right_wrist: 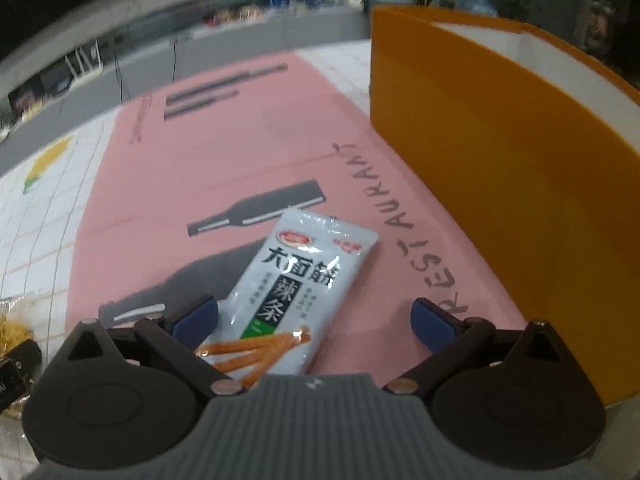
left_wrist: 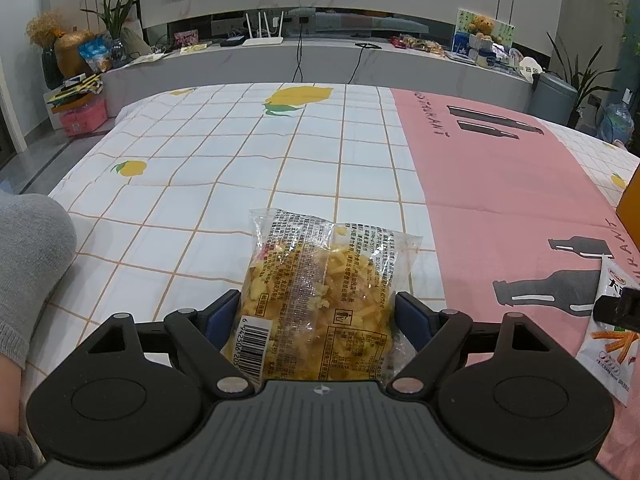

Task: Organize snacks
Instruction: 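Carry the spicy-strip packet and the pasta bag over the orange box with both tools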

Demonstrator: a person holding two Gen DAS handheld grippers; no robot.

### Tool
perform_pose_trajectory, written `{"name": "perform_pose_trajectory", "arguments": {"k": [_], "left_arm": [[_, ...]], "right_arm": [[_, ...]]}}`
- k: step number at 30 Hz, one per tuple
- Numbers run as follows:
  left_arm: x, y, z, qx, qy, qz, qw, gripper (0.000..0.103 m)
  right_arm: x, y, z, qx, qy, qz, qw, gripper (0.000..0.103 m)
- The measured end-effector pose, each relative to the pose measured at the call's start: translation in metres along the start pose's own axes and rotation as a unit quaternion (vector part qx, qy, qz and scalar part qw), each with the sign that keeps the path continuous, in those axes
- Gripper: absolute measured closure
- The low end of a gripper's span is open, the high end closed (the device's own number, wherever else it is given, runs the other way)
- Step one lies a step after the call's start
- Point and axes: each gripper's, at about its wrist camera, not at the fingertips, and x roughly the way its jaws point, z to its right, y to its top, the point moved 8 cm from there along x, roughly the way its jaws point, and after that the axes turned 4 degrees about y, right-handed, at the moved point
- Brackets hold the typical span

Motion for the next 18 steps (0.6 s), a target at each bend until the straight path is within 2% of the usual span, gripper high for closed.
{"name": "perform_pose_trajectory", "arguments": {"k": [7,12,14,16,18], "left_arm": [[0.0,0.001,0.001,-0.002,0.004,0.001,1.0,0.008],[0.0,0.001,0.001,-0.001,0.004,0.001,1.0,0.008],[0.0,0.001,0.001,-0.002,0.004,0.001,1.0,0.008],[0.0,0.001,0.001,-0.001,0.004,0.001,1.0,0.008],[0.0,0.001,0.001,-0.001,0.004,0.001,1.0,0.008]], "right_arm": [[0.002,-0.005,-0.007,-0.008,-0.029,0.018,0.999,0.003],[0.0,-0.012,-0.014,-0.063,0.013,0.03,0.997,0.005],[-0.005,-0.012,-0.015,-0.083,0.031,0.038,0.995,0.015],[-0.01,-0.013,-0.016,-0.11,0.054,0.043,0.992,0.034],[-0.015,-0.013,-0.013,-0.125,0.073,0.038,0.989,0.039]]}}
